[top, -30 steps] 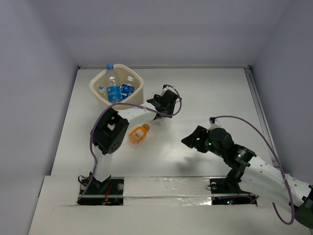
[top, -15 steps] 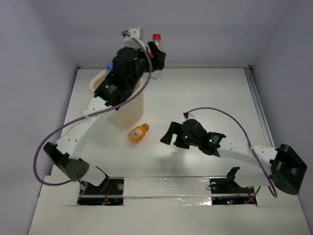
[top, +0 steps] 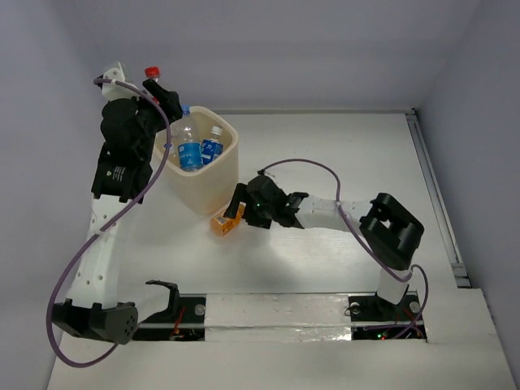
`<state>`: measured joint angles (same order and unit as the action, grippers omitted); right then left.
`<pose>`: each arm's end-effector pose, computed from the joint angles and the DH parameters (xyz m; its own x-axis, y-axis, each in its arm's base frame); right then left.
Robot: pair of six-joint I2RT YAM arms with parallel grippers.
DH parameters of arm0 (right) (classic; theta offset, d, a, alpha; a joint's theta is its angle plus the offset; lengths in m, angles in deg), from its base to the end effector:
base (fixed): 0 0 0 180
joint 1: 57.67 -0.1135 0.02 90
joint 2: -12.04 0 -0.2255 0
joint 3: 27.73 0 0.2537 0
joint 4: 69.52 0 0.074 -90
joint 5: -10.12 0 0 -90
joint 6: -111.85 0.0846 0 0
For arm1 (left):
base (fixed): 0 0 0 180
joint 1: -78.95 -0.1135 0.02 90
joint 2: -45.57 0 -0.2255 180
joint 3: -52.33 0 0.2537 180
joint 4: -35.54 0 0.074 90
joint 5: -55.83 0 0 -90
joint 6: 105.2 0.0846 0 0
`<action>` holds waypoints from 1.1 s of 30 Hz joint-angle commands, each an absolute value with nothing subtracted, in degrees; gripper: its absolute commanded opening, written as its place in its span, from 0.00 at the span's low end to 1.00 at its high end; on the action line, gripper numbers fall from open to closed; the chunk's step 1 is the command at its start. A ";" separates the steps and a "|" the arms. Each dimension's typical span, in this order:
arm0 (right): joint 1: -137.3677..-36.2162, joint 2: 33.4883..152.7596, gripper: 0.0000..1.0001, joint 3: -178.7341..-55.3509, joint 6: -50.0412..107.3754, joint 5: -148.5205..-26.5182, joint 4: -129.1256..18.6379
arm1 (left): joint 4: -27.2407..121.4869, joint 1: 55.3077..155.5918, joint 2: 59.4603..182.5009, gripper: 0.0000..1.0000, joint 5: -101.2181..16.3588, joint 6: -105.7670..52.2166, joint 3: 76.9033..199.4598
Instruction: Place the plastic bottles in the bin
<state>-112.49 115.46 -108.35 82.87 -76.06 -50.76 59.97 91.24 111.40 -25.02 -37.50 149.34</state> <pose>0.2493 0.3439 0.1294 -0.8735 0.2758 -0.4012 -0.0469 0.7726 0.6332 0.2971 -0.0510 0.4691 0.0851 -0.4019 -0.9117 0.0953 0.9141 -0.3941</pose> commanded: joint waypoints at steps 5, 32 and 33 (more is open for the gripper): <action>-112.77 122.25 1.00 -114.97 86.80 -80.13 -52.58 | 55.55 79.75 111.14 0.30 -32.67 -39.98 145.82; -111.01 117.37 0.37 -106.56 83.21 -75.75 -54.52 | 40.62 80.34 115.36 0.30 -34.79 -35.07 134.58; -111.01 115.42 0.36 -105.40 82.33 -75.14 -54.43 | 39.92 81.23 115.10 0.30 -34.70 -34.45 133.78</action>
<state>-111.27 122.69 -108.69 86.52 -78.73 -54.21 46.24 79.46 115.92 -34.88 -37.02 135.57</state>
